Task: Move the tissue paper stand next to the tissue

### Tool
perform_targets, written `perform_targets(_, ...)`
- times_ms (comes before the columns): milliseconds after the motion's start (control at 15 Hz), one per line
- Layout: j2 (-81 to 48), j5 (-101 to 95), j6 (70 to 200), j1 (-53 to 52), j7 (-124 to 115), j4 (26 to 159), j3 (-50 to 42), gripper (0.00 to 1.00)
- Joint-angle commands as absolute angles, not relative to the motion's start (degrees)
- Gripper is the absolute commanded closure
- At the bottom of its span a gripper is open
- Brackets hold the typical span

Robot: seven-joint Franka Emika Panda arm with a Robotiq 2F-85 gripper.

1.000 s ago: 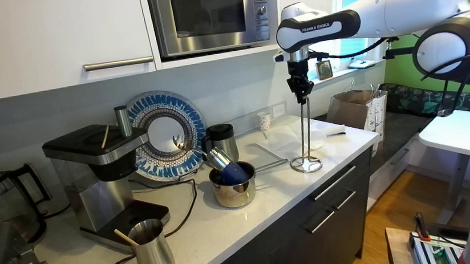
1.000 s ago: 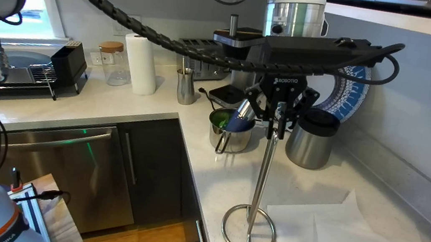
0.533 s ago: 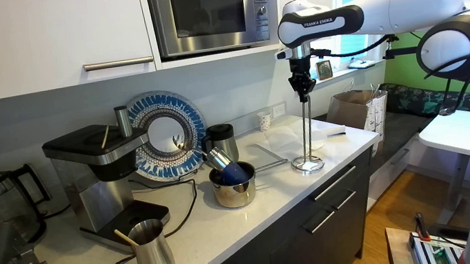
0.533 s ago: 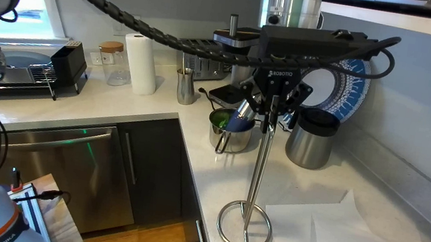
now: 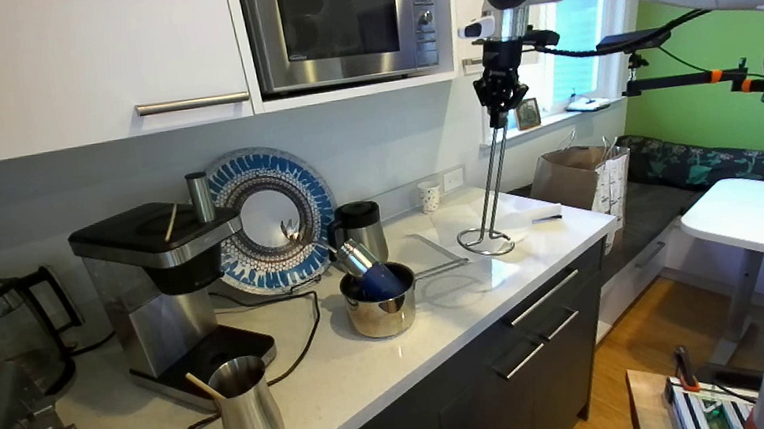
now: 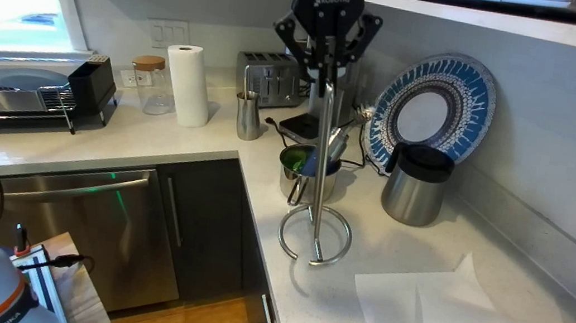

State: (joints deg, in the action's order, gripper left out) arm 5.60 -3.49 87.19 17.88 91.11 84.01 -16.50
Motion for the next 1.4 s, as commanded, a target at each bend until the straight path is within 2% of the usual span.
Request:
perform_targets(0, 12.64, -10.14, 83.24, 14.33, 89.25, 86.34, -13.69, 0.97)
perform_targets(200, 18.01, -14.49, 80.51, 11.27, 85.09, 88.96, -10.17, 0.97)
perform_targets(467, 23.85, -7.78, 73.03, 6.62, 79.98, 91.50, -8.08, 0.97)
perform_targets(533, 19.67, -10.56, 73.99, 6.70, 82.42, 88.05, -9.63, 0.88)
perform_targets(1333, 22.83, -8.63, 72.34, 4.82, 79.90, 91.21, -9.23, 0.88)
